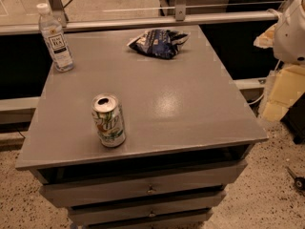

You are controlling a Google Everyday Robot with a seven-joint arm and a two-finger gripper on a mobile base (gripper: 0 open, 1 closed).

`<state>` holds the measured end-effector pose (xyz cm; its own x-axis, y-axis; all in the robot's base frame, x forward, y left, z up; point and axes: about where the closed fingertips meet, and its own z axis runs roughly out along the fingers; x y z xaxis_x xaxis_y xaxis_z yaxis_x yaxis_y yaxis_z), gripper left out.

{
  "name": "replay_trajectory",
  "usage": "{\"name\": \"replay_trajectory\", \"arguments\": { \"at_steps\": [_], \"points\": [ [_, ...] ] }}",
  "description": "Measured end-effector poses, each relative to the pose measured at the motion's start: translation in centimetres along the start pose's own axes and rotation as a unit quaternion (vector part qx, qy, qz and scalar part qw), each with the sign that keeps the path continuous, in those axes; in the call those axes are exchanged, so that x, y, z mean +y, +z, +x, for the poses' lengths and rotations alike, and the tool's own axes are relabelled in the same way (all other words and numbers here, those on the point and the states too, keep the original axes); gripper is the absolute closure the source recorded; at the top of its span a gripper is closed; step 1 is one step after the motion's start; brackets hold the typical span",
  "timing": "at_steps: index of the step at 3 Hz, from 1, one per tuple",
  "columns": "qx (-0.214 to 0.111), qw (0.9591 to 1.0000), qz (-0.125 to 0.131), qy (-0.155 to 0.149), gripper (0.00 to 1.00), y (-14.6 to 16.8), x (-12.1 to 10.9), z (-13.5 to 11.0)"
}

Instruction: Move blue chip bag near 7up can

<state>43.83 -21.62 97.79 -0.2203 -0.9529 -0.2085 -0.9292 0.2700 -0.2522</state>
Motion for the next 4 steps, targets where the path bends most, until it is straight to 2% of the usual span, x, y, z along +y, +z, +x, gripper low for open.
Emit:
{"name": "replay_trajectory", "arguments": {
  "at_steps": [1, 2, 3, 4],
  "points": [
    [-0.001, 1.0000, 0.003, 0.000, 0.00, -0.1, -0.1, -0.1],
    [-0.025, 0.9994, 0.025, -0.005, 0.00, 0.1, -1.5, -0.8],
    [-0.074, 0.9952, 0.061, -0.016, 0.00, 1.3, -5.4, -2.8],
    [-0.125, 0.9879, 0.088, -0.025, 0.00, 3.3, -9.6, -5.6]
  ]
}}
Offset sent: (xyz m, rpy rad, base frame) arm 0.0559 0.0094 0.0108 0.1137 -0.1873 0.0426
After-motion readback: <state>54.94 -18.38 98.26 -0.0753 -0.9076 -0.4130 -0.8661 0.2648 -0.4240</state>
